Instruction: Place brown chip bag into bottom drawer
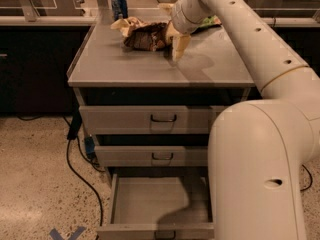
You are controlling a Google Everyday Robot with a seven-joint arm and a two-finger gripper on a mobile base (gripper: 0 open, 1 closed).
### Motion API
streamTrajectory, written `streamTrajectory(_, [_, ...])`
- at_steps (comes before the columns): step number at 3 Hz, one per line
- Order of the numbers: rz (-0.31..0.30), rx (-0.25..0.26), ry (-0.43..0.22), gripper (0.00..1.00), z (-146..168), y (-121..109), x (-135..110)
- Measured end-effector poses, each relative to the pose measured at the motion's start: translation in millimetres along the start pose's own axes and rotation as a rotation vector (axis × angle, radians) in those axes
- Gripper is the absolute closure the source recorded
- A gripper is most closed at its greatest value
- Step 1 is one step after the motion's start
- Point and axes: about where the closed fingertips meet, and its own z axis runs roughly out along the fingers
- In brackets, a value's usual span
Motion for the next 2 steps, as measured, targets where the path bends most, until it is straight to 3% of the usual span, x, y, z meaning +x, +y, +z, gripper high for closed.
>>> streamTrajectory(2, [-0.034,0.007,0.001,0.00,14,-2,-2])
